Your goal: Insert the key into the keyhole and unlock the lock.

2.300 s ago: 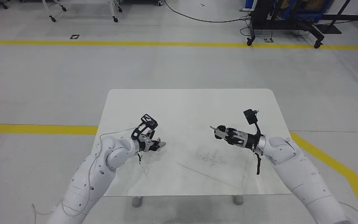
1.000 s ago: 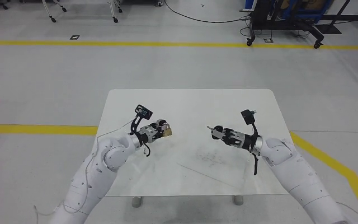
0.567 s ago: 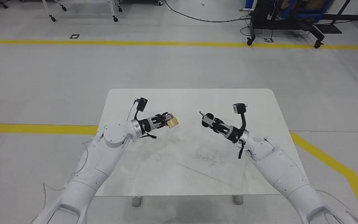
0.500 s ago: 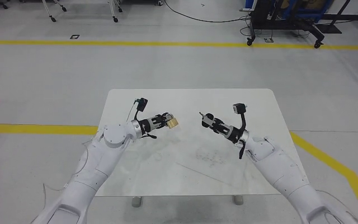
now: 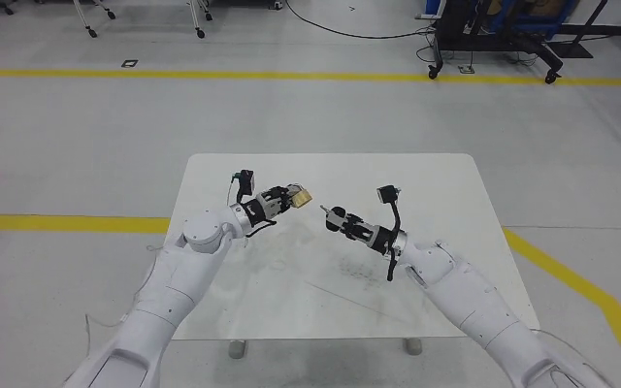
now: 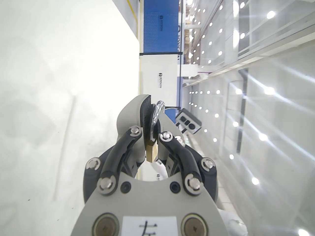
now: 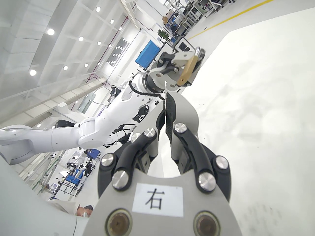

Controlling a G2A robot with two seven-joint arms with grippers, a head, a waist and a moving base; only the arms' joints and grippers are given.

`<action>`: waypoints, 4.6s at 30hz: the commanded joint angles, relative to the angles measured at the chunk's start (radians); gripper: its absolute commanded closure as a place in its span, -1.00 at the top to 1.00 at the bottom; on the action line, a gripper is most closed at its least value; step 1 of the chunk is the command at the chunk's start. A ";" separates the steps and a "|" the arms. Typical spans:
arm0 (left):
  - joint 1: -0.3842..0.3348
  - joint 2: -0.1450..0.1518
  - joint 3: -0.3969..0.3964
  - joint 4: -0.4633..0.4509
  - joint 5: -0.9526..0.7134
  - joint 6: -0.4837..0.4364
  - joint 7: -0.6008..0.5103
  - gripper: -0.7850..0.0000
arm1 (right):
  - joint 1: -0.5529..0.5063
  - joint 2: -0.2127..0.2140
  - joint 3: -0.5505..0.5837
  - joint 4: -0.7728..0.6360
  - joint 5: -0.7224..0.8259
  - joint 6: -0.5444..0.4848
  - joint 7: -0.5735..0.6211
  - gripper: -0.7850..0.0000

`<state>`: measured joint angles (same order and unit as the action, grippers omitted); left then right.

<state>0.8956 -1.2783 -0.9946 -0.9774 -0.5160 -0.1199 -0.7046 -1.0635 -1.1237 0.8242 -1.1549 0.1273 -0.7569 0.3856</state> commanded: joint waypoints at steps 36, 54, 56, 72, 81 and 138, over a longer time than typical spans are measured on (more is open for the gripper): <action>-0.019 -0.042 0.067 0.030 0.102 -0.065 0.034 -1.00 | -0.134 -0.029 0.036 -0.107 0.346 0.280 0.057 -1.00; -0.014 -0.049 0.044 0.030 0.120 -0.068 0.028 -1.00 | -0.133 -0.061 0.045 -0.087 0.276 0.305 -0.021 -1.00; -0.012 -0.050 0.042 0.030 0.122 -0.065 0.029 -1.00 | -0.132 -0.063 0.048 -0.085 0.256 0.307 -0.035 -1.00; -0.012 -0.058 0.028 0.039 0.123 -0.043 0.020 -1.00 | -0.132 -0.085 0.065 -0.091 0.180 0.321 -0.091 -1.00; -0.011 -0.061 0.025 0.040 0.134 -0.042 0.007 -1.00 | -0.124 -0.100 0.064 -0.084 0.168 0.331 -0.079 -1.00; -0.014 -0.045 -0.014 0.018 0.225 -0.091 -0.170 -1.00 | -0.162 -0.101 0.140 -0.096 0.187 0.300 0.263 -1.00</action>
<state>0.8825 -1.3235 -1.0082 -0.9594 -0.2922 -0.2098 -0.8707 -1.2255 -1.2247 0.9628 -1.2531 0.3131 -0.4563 0.6396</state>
